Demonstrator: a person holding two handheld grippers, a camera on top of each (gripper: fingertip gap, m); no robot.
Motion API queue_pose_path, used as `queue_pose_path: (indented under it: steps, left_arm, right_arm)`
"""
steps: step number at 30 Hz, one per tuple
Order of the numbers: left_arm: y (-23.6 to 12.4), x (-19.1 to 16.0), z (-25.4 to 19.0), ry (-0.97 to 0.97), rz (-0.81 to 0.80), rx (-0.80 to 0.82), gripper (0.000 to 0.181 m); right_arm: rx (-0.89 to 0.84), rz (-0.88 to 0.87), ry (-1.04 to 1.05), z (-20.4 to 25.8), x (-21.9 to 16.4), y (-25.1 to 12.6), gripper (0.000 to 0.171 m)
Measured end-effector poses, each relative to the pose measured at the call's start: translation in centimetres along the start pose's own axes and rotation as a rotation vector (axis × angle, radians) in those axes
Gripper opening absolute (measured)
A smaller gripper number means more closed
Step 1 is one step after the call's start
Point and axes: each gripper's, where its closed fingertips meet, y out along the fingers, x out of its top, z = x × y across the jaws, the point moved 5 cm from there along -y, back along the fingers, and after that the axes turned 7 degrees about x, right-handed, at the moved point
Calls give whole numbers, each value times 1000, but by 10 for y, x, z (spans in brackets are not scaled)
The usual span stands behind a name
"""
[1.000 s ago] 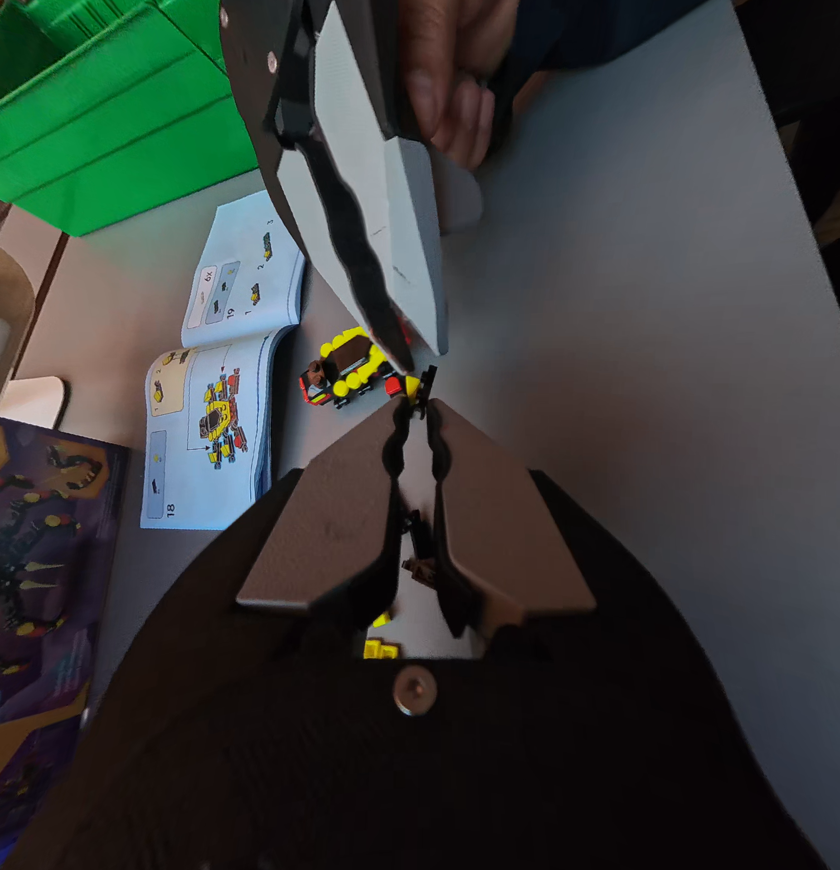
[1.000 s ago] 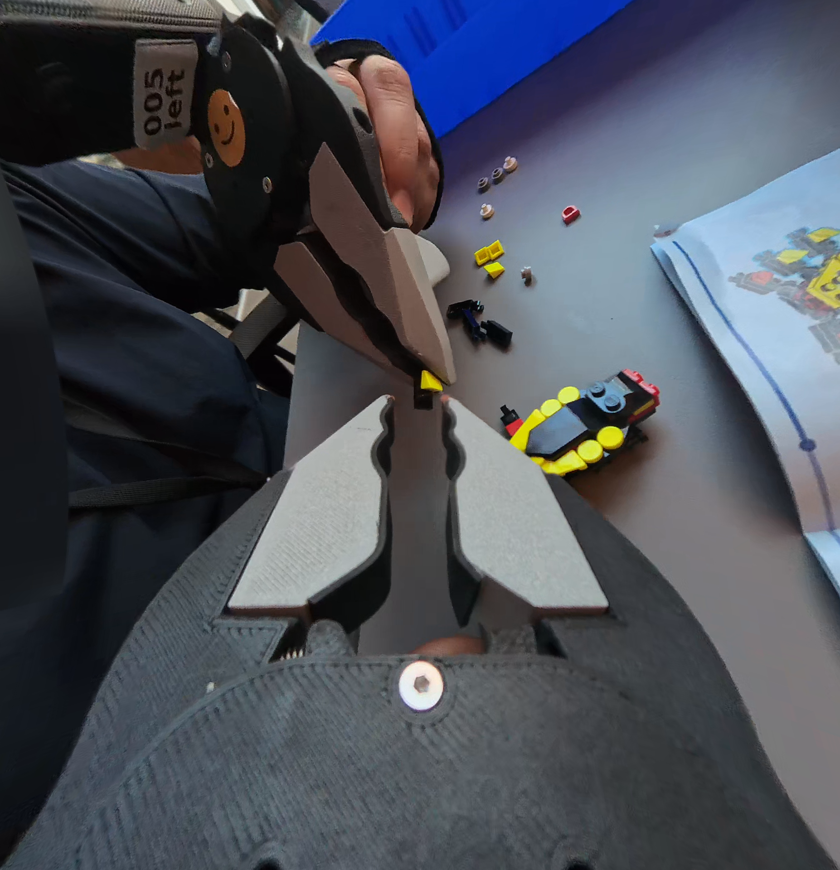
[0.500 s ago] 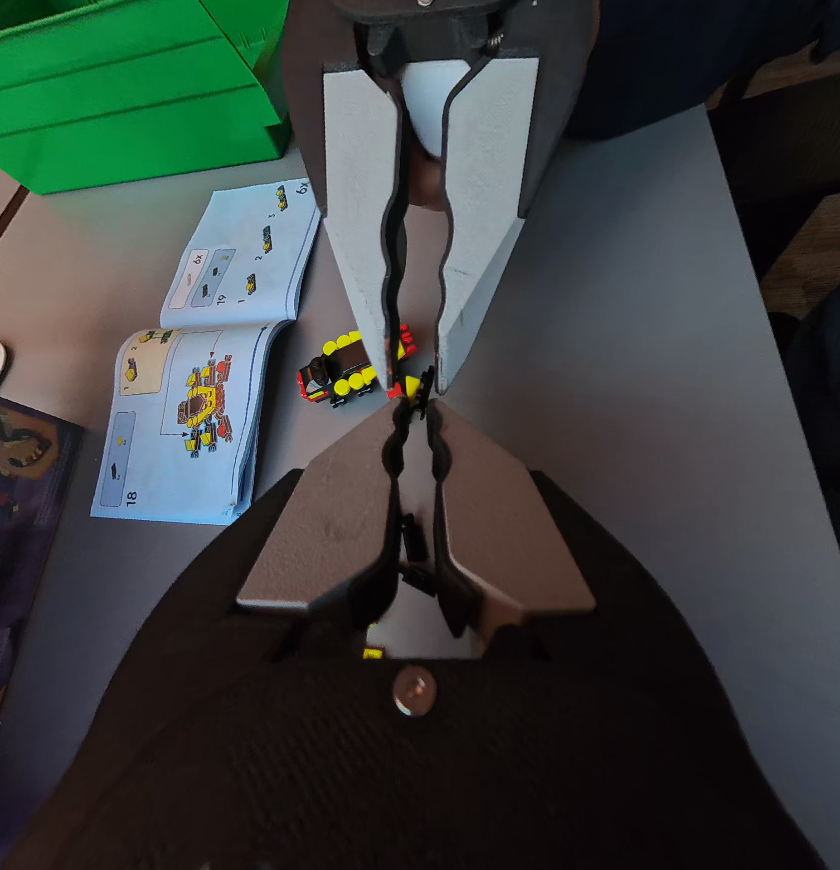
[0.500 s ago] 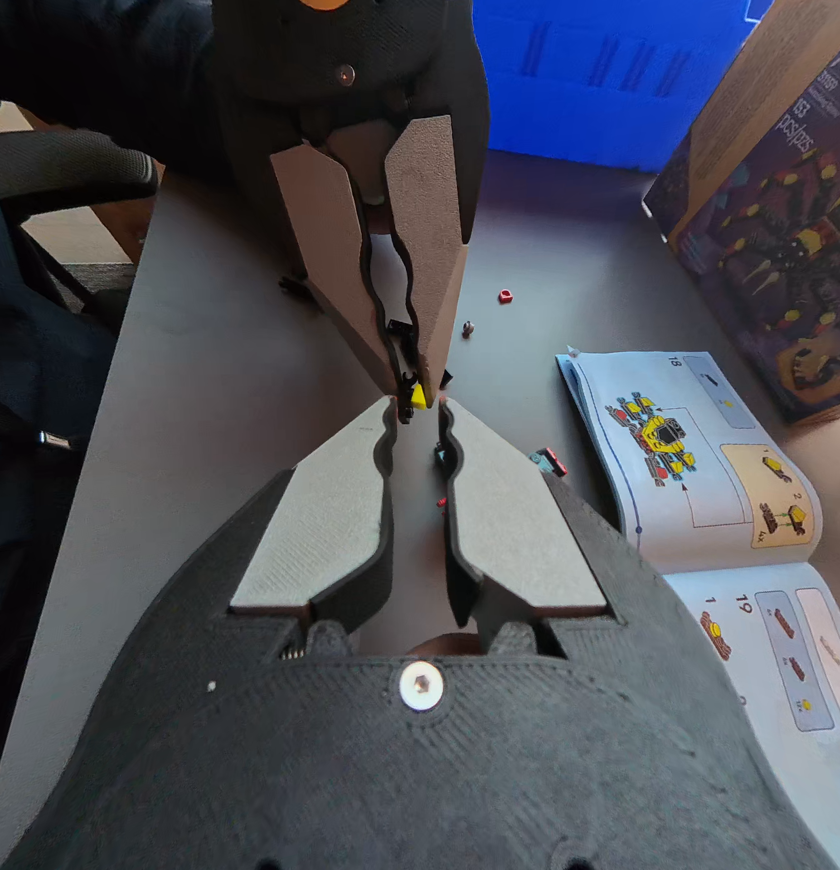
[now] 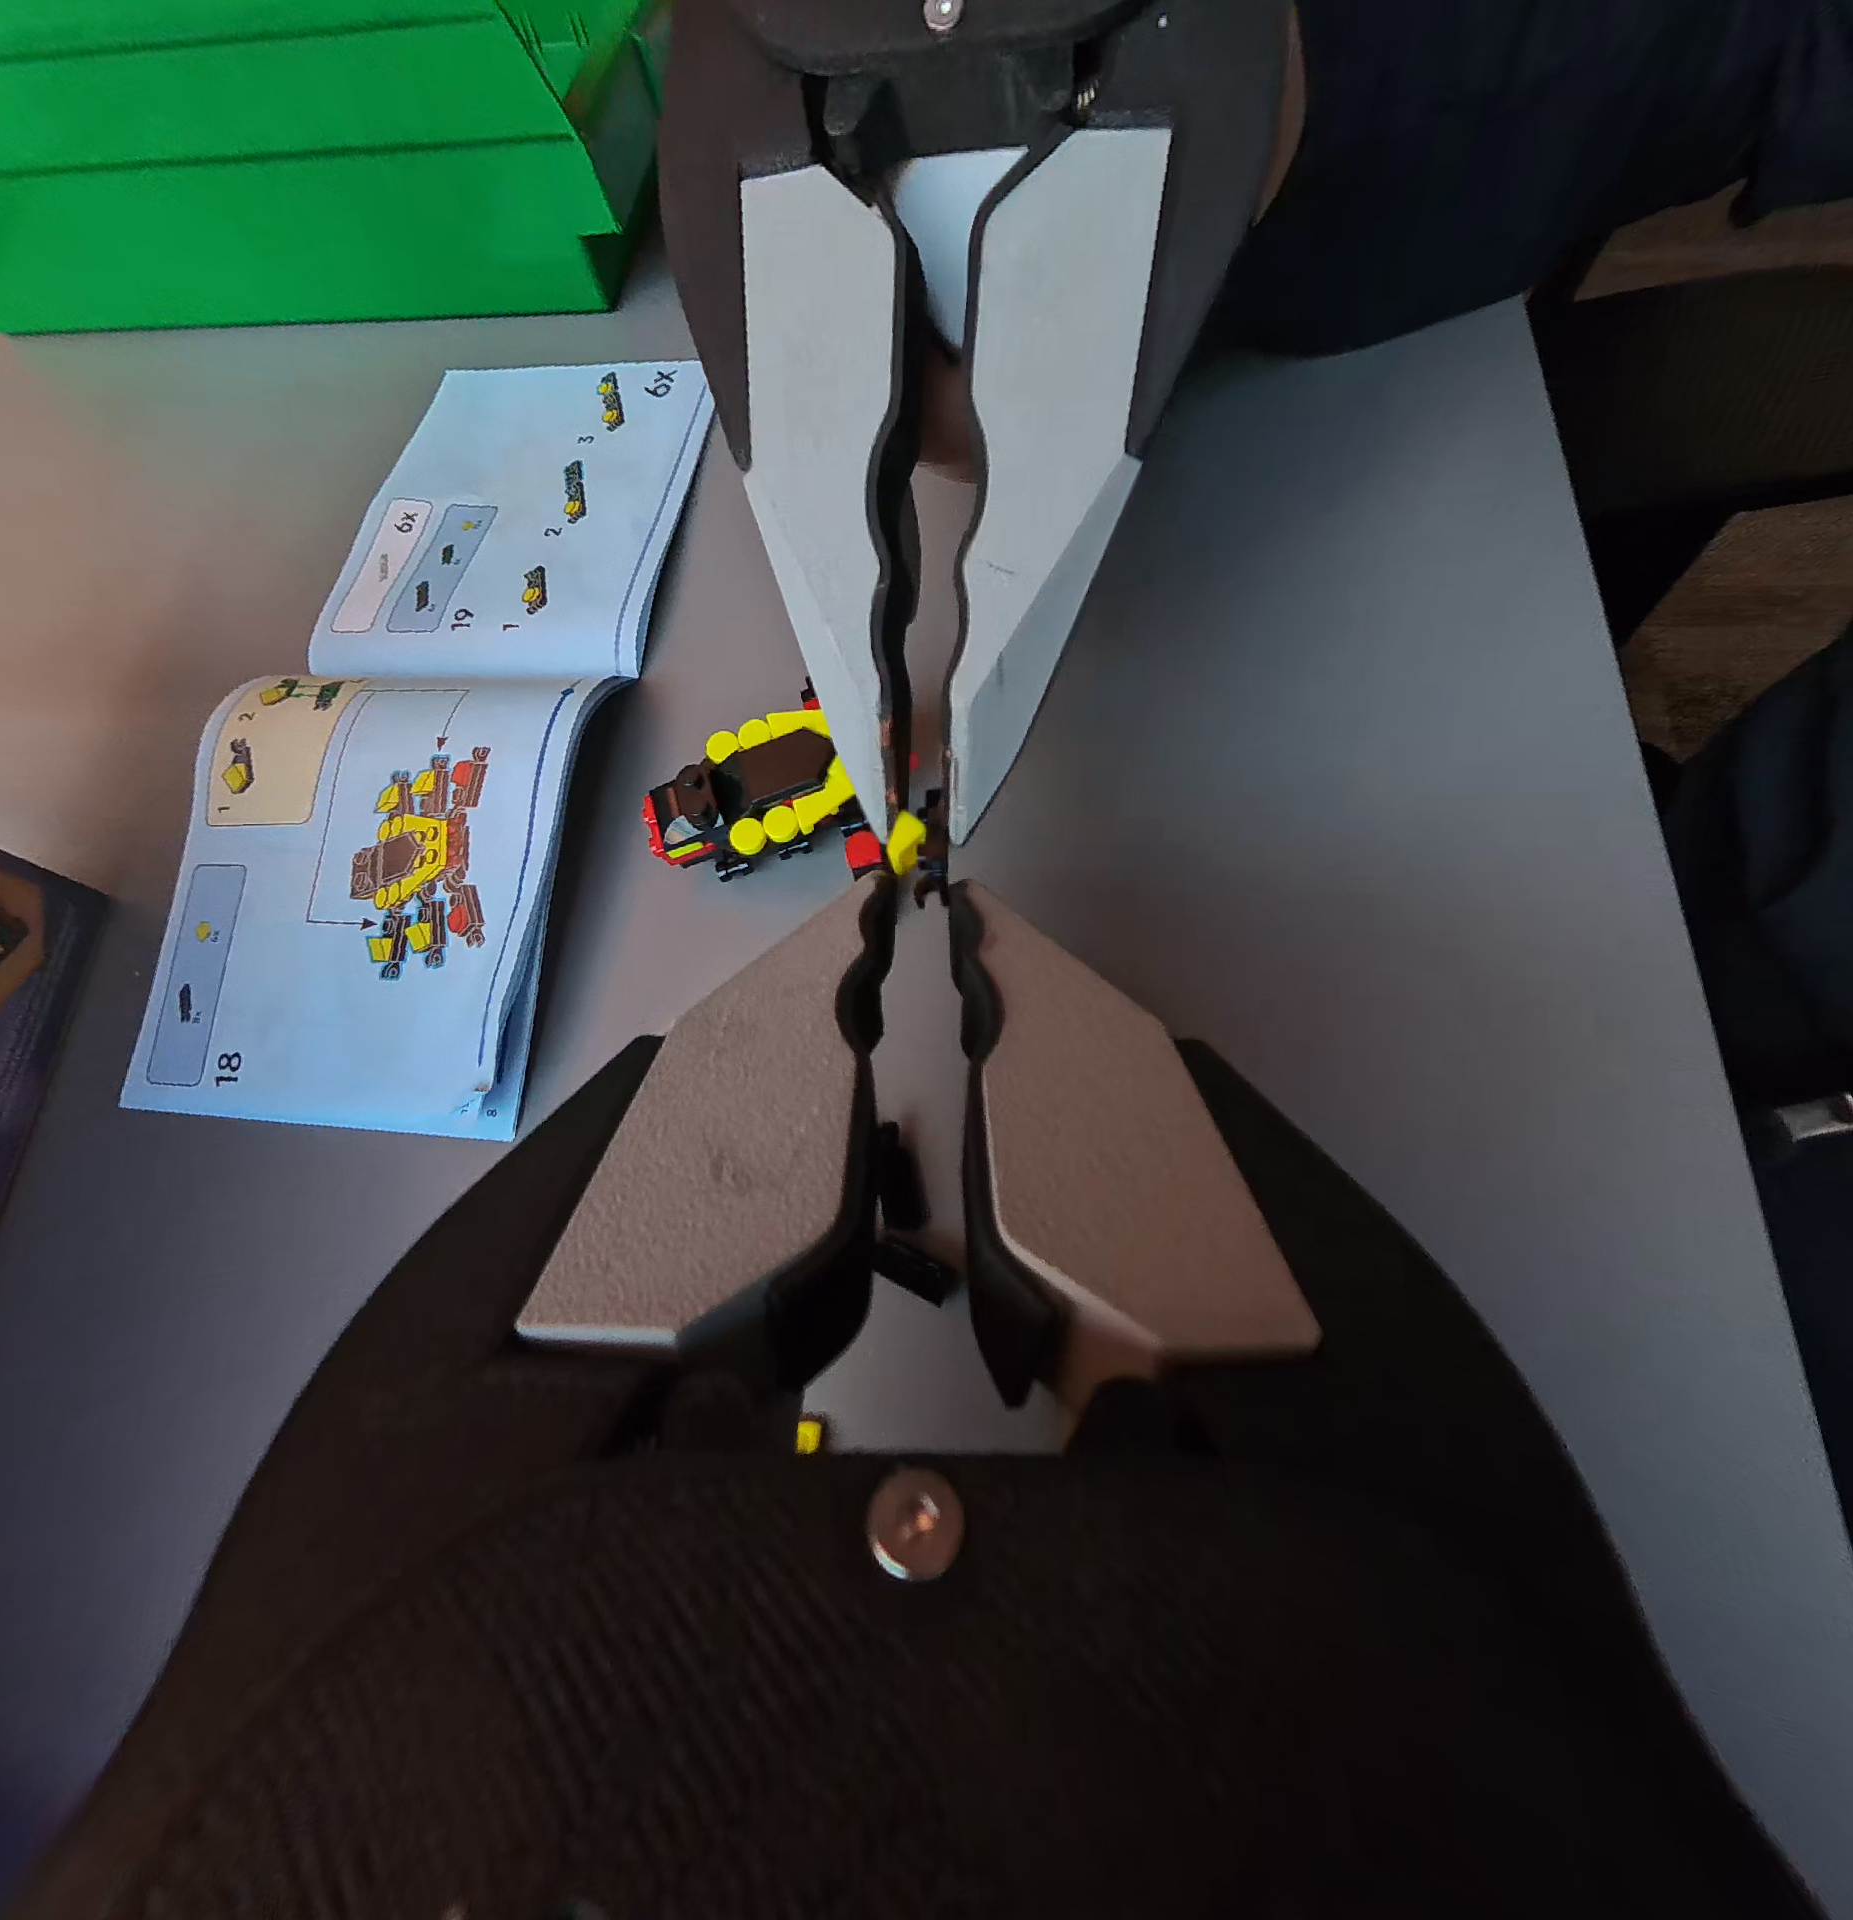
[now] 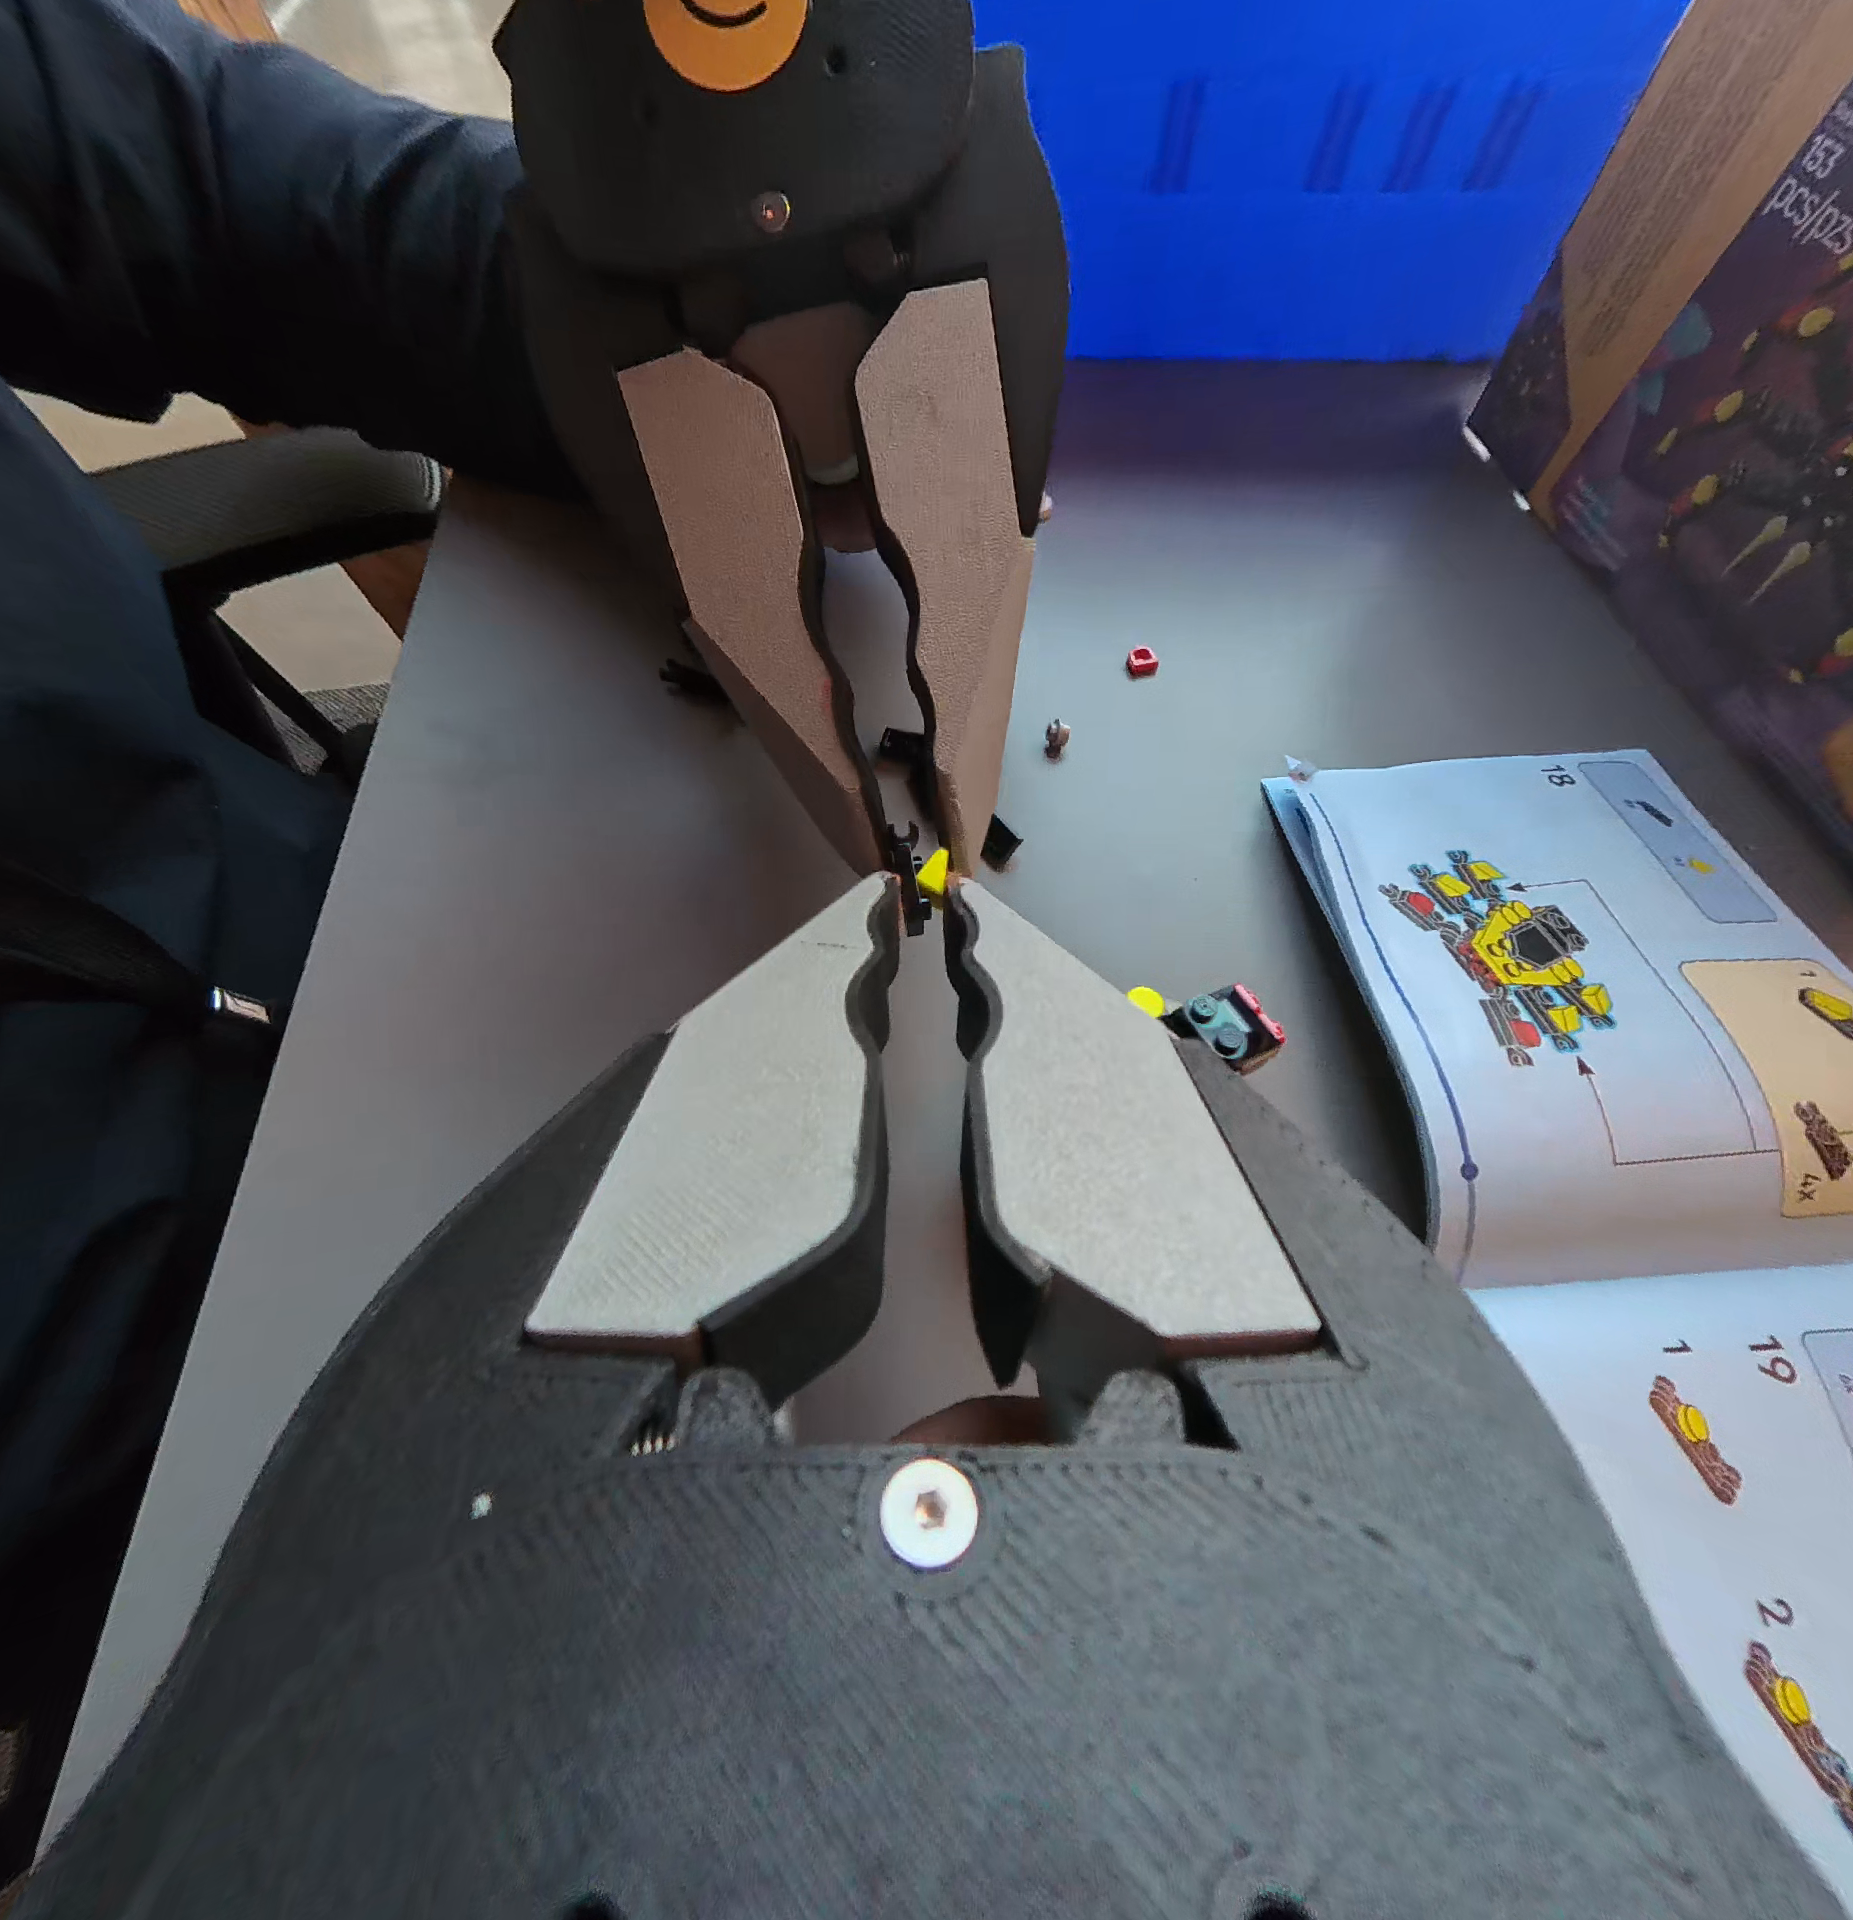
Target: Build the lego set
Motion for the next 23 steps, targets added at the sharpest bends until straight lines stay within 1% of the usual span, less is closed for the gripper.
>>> queue_pose_path:
  steps: [2,4,8,11,15,18,20,23]
  left_arm:
    - [-1,0,1,4,0,9,7]
    - [-3,1,1,15,-4,19,3]
    - [-8,7,3,83,-43,88,0]
    - [-8,6,1,94,-31,81,0]
    - [-5,0,-1,106,18,56,0]
    - [-5,-9,0,138,84,45,0]
    - [-7,-14,2,153,126,47,0]
    - [-13,-21,10,159,173,61,0]
  right_arm:
    - [8,-20,8,-1,1,-2,5]
    - [11,-31,13,-1,2,-3,5]
    - [37,-49,19,0,2,-2,1]
    - [43,-59,1,1,3,-1,1]
    - [26,1,-18,-1,-3,-2,1]
    - [-29,20,-41,-8,-2,-14,1]
    - [-26,19,-29,-9,-1,-19,1]
    - [0,58,-47,-5,-5,-15,1]
